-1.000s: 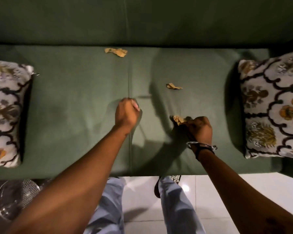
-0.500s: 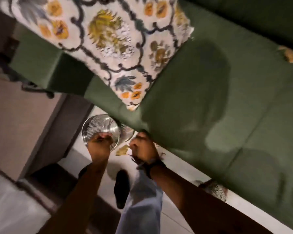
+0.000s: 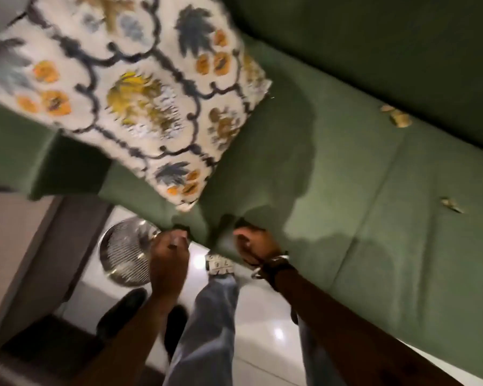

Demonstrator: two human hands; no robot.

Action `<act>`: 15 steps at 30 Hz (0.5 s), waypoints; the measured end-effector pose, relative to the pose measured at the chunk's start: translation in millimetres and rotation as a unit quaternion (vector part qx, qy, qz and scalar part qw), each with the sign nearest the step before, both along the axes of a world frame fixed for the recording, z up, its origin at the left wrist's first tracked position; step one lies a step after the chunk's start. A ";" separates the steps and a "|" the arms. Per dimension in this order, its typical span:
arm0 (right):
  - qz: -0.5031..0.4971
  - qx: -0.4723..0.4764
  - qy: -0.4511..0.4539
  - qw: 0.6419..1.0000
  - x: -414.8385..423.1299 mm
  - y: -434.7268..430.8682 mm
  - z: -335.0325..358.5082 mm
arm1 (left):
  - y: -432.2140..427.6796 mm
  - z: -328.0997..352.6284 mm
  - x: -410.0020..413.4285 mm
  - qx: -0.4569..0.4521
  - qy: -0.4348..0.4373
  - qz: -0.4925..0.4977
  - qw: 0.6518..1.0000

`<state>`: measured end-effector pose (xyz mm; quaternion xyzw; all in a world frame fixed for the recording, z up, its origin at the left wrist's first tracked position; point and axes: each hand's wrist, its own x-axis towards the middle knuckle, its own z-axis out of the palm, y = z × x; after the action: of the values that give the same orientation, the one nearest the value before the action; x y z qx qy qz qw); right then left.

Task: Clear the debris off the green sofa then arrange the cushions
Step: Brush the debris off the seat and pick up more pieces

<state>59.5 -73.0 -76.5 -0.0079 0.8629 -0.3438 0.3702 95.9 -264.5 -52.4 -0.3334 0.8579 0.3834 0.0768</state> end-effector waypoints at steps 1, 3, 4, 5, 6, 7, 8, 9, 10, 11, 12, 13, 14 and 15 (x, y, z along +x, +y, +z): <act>-0.026 0.031 0.034 0.999 -4.5 35.8 9.6 | 26.4 5.5 -2.4 -0.010 0.021 -0.121 0.992; -0.147 0.084 0.132 0.977 -10.0 120.1 23.9 | 98.7 16.1 -35.0 0.032 0.044 -0.239 0.969; -0.207 0.122 0.177 0.954 -11.3 161.6 26.6 | 131.4 19.4 -54.9 0.043 0.055 -0.266 0.962; -0.243 0.178 0.193 0.934 -12.3 202.3 29.0 | 163.3 17.2 -73.1 0.040 0.072 -0.293 0.953; -0.253 0.240 0.190 0.918 -12.3 238.1 28.0 | 191.8 16.9 -89.8 0.024 0.083 -0.335 0.938; -0.259 0.294 0.177 0.903 -13.0 273.8 26.8 | 223.0 12.9 -107.2 0.020 0.090 -0.374 0.923; -0.269 0.333 0.162 0.889 -13.7 305.9 24.5 | 252.9 10.3 -126.5 0.019 0.090 -0.401 0.911; -0.279 0.359 0.140 0.880 -15.1 332.8 22.3 | 280.3 4.7 -145.6 0.012 0.096 -0.418 0.903; -0.278 0.374 0.122 0.876 -16.4 355.4 18.2 | 305.4 -0.9 -163.7 -0.004 0.105 -0.429 0.897; -0.276 0.380 0.107 0.876 -17.4 369.8 15.2 | 324.8 -7.8 -180.4 -0.020 0.118 -0.432 0.894; -0.272 0.381 0.100 0.878 -17.4 383.7 11.6 | 347.4 -14.4 -196.1 -0.038 0.128 -0.436 0.890; -0.263 0.373 0.101 0.884 -16.2 394.4 8.1 | 368.3 -22.2 -210.4 -0.058 0.133 -0.441 0.886; -0.250 0.365 0.111 0.890 -14.1 401.3 4.0 | 385.9 -28.4 -222.2 -0.087 0.132 -0.444 0.882; -0.235 0.357 0.121 0.896 -12.2 406.2 0.7 | 401.6 -34.5 -231.9 -0.115 0.133 -0.448 0.877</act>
<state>47.3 333.2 -75.8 0.2864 0.9425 -0.0855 0.1496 -136.0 137.1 -86.9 0.1340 0.9557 0.2474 0.0866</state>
